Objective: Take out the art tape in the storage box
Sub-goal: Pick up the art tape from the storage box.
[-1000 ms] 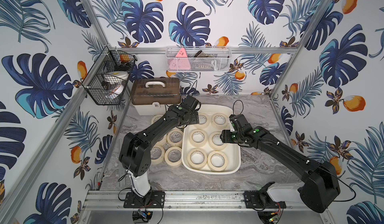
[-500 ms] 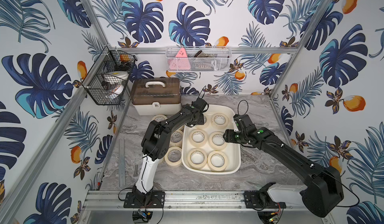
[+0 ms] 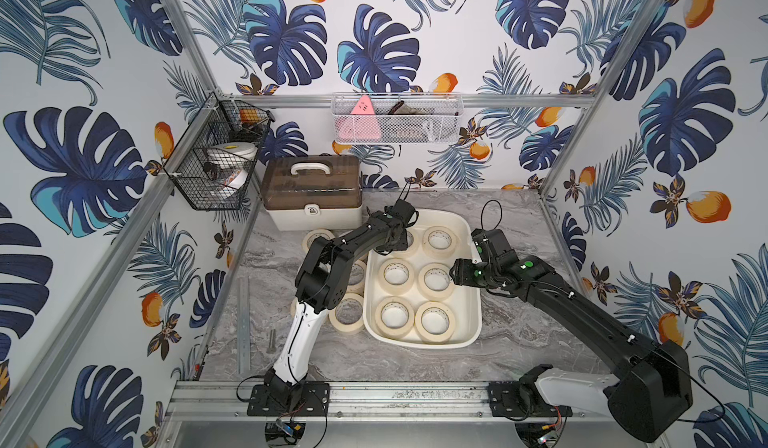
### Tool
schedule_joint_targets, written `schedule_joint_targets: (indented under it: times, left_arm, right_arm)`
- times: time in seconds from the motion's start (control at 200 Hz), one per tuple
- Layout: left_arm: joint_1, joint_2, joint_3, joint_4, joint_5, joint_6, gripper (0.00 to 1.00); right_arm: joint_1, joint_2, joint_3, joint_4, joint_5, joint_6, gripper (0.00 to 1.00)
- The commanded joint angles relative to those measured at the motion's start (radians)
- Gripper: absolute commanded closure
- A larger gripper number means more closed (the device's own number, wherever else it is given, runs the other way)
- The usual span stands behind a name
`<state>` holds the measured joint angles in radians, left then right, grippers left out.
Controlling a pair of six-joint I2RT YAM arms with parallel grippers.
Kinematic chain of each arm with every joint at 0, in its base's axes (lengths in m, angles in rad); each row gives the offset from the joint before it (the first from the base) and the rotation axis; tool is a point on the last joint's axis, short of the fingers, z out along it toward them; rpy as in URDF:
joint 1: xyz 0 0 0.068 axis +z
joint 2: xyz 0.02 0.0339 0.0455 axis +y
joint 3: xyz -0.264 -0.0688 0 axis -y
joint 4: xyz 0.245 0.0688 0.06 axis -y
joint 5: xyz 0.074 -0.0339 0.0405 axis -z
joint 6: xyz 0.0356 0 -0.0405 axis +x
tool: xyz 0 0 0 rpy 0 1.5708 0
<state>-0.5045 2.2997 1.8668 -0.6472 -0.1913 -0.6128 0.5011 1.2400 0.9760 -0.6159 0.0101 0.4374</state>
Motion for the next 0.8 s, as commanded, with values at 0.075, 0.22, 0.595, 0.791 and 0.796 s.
schedule_joint_targets:
  times: [0.075,0.22,0.595,0.791,0.796]
  left_arm:
    - [0.004,0.018,0.015,0.011,0.007,-0.014,0.63]
    - [0.002,-0.008,0.003,0.011,-0.013,-0.012,0.70]
    - [-0.059,-0.143,0.009,-0.077,-0.122,0.064,0.94]
    - [-0.123,-0.199,0.039,-0.145,-0.144,0.119,1.00]
    - [-0.124,-0.199,0.040,-0.145,-0.144,0.120,1.00]
  right_arm:
    - [-0.004,-0.014,0.003,-0.020,-0.001,-0.002,0.33]
    - [-0.009,-0.025,0.010,-0.022,0.000,0.000,0.33]
    - [-0.019,0.007,0.066,-0.002,0.000,0.010,0.34]
    - [-0.031,0.025,0.097,0.031,-0.003,0.017,0.35]
    - [-0.031,0.026,0.099,0.032,-0.003,0.018,0.35]
